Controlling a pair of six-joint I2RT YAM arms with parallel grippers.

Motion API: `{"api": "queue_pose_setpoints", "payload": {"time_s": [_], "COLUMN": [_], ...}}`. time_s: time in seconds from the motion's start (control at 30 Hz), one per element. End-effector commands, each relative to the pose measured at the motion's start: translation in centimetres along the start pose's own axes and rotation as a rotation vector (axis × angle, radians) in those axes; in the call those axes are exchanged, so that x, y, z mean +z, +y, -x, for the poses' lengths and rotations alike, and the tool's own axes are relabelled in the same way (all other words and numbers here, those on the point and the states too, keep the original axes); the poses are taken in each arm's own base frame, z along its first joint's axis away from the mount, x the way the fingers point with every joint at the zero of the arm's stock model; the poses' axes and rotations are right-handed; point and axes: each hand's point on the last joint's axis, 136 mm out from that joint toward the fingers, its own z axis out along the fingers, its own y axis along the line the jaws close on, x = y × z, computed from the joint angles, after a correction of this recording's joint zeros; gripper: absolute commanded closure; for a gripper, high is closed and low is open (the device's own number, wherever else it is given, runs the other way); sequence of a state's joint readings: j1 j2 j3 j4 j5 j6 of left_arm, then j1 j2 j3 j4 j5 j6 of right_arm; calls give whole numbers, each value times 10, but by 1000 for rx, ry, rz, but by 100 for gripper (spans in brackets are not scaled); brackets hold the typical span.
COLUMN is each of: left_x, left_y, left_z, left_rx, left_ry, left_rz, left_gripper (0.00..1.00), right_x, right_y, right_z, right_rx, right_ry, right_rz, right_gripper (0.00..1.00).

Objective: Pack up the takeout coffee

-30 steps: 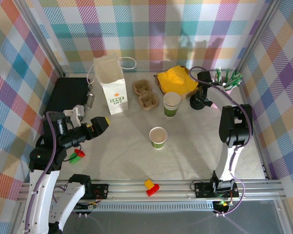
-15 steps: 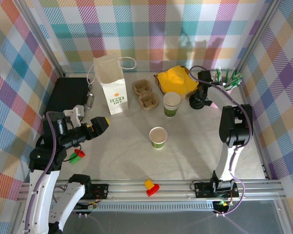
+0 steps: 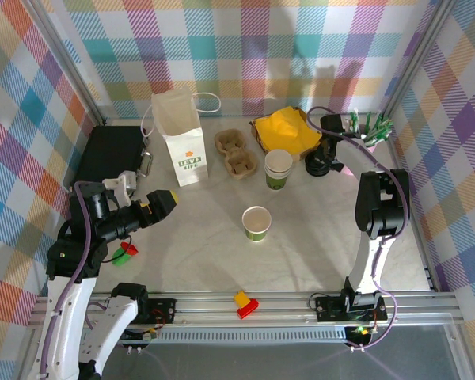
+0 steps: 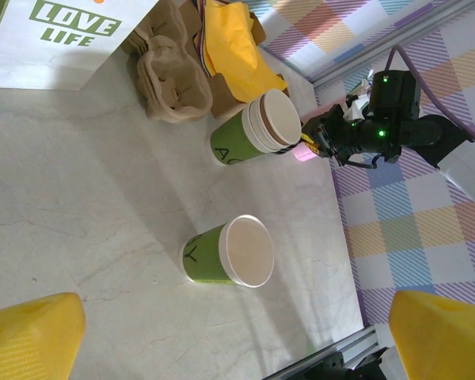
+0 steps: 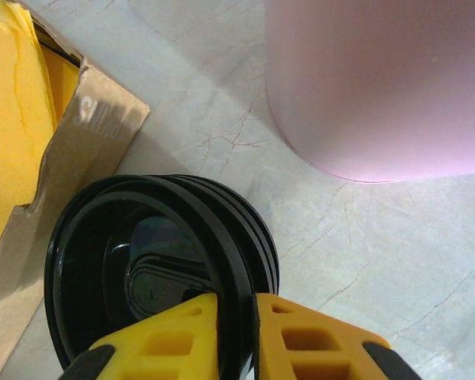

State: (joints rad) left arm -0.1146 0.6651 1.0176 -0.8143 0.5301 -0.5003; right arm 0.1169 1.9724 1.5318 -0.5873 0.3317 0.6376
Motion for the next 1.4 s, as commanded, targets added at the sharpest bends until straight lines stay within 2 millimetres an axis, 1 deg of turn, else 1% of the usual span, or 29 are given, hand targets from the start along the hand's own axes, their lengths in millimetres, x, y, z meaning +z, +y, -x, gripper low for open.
{"api": "queue_pose_setpoints", "payload": {"time_s": [0.0,0.2,0.5,0.57,0.7,0.8,0.87,1.0,1.1,1.17,1.2,1.3,1.37], "left_x": [-6,-9,-13,-14,-15,-13,-10,6,26,44,55,84,103], "left_y": [-3,-6,-16,-20,-30,-38,-44,-65,-87,-102,-109,-136,-152], "left_z": [-2,0,3,5,8,10,11,6,-9,-20,-24,-36,-37], "left_rx": [29,33,69,81,118,162,188,292,438,485,480,391,303], "left_ry": [-3,-10,-25,-29,-32,-17,-3,61,132,189,222,318,340], "left_rz": [-1,-6,-38,-55,-92,-110,-116,-134,-139,-164,-178,-267,-312], "left_gripper": [2,2,2,2,7,8,8,10,10,10,10,10,10], "right_x": [9,-6,-43,-53,-77,-100,-116,-153,-178,-194,-202,-222,-233], "right_y": [-7,-6,-4,-4,-4,0,0,3,-2,-5,-7,-10,-11], "right_z": [-24,-17,-13,-12,-15,-22,-28,-45,-59,-67,-71,-87,-100], "right_rx": [-28,-43,-63,-69,-85,-122,-147,-186,-219,-232,-237,-234,-236], "right_ry": [109,88,67,60,65,75,70,91,104,99,96,102,110], "right_rz": [-16,7,70,91,141,194,211,312,339,355,366,412,440], "right_gripper": [85,86,86,86,86,87,87,89,89,89,88,88,88]}}
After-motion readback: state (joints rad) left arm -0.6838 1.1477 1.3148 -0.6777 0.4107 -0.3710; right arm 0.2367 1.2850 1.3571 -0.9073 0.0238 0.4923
